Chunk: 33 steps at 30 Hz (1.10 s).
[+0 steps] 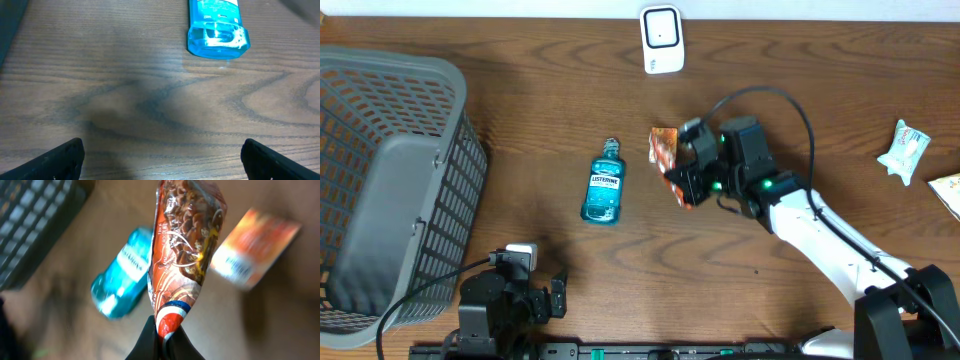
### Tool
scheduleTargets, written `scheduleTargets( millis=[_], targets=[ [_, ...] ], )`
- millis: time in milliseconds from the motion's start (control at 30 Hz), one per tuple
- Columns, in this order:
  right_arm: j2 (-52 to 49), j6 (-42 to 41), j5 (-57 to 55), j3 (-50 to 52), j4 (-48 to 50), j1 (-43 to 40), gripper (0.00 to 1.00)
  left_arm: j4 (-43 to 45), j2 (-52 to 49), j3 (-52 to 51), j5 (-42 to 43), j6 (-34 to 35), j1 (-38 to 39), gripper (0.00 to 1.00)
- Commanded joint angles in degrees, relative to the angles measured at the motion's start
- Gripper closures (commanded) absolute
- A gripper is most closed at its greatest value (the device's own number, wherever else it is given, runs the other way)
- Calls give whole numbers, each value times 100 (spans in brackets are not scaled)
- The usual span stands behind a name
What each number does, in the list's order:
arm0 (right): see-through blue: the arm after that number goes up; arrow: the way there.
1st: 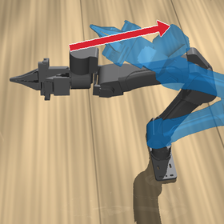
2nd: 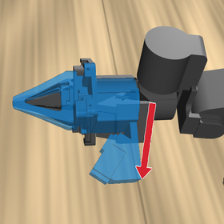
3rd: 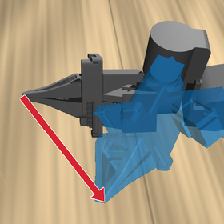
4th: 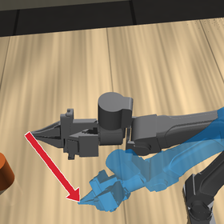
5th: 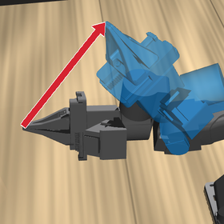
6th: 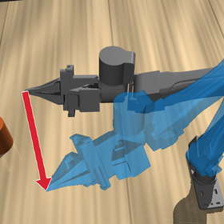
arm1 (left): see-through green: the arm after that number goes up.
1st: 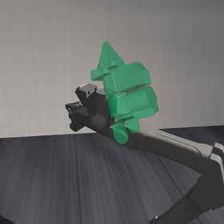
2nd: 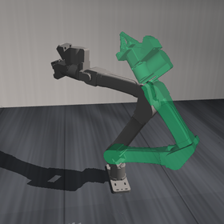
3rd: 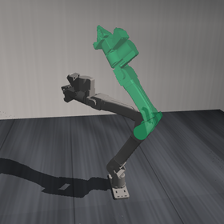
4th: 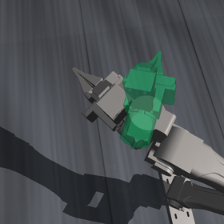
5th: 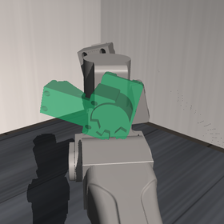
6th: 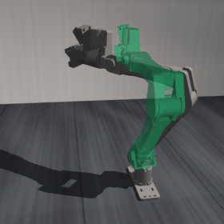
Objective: Scan the item barcode
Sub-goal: 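Carry the red snack bar up to the white scanner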
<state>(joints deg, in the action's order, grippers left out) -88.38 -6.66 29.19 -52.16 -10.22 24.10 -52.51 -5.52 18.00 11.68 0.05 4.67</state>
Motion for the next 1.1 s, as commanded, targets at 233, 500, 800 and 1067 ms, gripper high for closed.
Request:
scheduleTargets(
  millis=[233, 500, 800, 1067],
  targets=[
    [-968, 951, -660, -1486, 315, 37, 99, -17, -7, -15, 11, 24, 17, 0],
    [-3045, 1569, -1602, -3755, 321, 52, 99, -17, -7, -15, 11, 24, 17, 0],
    [-5031, 2046, -2612, -6439, 669, -24, 99, -17, -7, -15, 11, 24, 17, 0],
    [-6159, 2046, -2734, -7604, 1121, -109, 99, -17, -7, -15, 11, 24, 17, 0]
  ],
)
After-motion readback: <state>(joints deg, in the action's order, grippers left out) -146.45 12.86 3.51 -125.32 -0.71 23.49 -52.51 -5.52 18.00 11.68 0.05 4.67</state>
